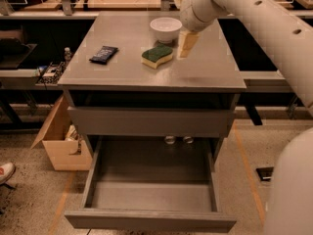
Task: Pick sponge from middle drawer and place on counter
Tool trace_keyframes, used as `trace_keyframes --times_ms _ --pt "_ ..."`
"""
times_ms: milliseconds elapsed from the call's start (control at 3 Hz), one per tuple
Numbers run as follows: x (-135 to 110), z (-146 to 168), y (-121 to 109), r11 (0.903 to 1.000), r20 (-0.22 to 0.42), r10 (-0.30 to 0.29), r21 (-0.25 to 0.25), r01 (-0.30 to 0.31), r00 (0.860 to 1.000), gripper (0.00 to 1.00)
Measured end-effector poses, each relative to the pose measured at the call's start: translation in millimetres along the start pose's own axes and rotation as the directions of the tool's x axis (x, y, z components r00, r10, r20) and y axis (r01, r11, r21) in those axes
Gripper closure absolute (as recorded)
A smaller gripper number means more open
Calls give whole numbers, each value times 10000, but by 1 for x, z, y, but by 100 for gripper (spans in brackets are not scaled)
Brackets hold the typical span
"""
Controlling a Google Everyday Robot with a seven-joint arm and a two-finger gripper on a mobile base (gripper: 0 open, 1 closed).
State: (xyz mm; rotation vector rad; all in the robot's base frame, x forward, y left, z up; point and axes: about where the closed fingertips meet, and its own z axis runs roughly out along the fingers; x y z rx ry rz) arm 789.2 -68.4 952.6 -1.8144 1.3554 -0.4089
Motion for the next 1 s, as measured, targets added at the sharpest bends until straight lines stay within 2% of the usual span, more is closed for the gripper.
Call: trace_keyframes --times_ms 333,667,1000 --pt "30 -43 -8 9967 -997 506 686 -439 9937 0" --pt "60 -80 -10 9839 -1681 1276 1456 -1034 9775 0" --pt "93 -99 -1 9557 -1600 2369 2157 -2002 9583 0"
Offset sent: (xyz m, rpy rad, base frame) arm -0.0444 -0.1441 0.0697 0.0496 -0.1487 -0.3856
